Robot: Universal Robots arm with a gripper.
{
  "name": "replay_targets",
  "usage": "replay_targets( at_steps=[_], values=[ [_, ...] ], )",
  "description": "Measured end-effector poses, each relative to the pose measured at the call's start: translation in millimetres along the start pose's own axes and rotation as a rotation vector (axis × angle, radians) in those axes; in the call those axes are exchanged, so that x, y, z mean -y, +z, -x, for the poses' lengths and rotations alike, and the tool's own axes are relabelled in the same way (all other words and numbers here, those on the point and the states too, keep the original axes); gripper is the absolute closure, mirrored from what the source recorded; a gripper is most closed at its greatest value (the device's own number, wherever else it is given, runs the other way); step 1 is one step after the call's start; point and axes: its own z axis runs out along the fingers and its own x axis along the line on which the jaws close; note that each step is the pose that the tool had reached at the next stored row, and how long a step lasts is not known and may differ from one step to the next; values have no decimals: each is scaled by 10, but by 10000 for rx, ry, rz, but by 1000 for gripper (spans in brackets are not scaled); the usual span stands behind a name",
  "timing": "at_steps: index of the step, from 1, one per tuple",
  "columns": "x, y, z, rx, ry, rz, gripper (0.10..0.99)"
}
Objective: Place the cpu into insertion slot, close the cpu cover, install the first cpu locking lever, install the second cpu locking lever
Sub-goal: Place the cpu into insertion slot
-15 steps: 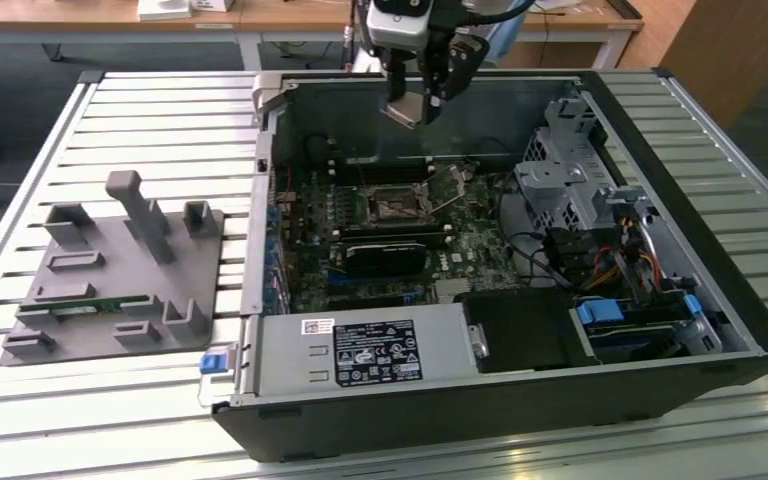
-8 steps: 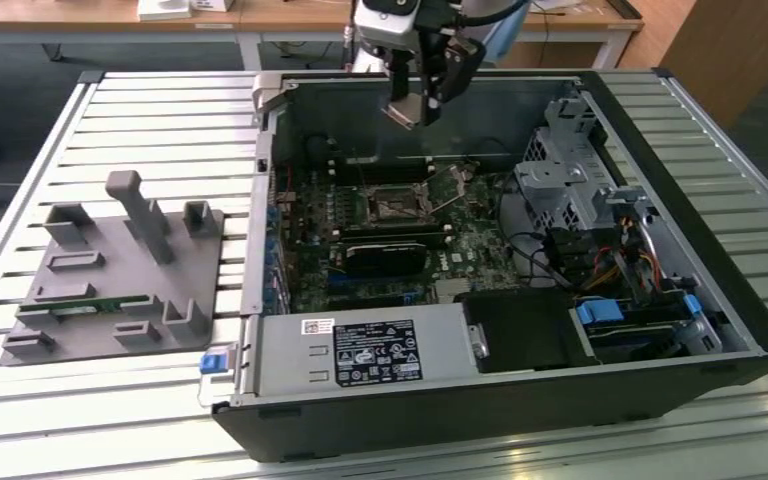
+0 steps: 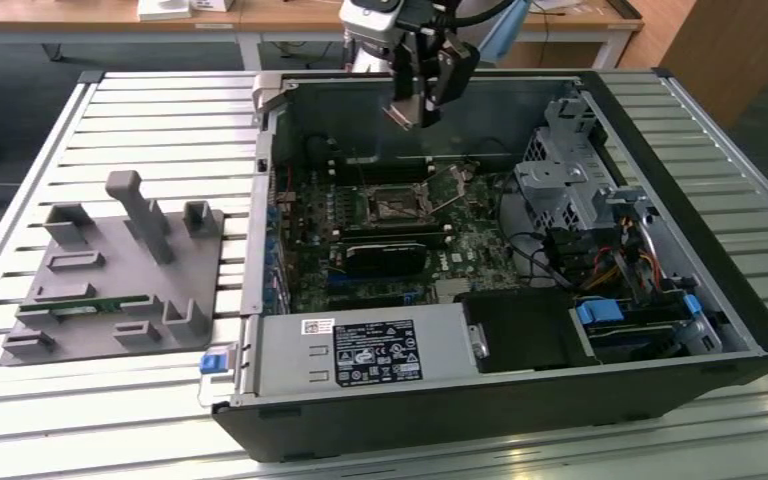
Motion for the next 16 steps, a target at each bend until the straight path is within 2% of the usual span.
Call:
replay_targets(
  at_steps=[16],
  values=[
    [2,29,0,214,2660,24,561]
  ],
)
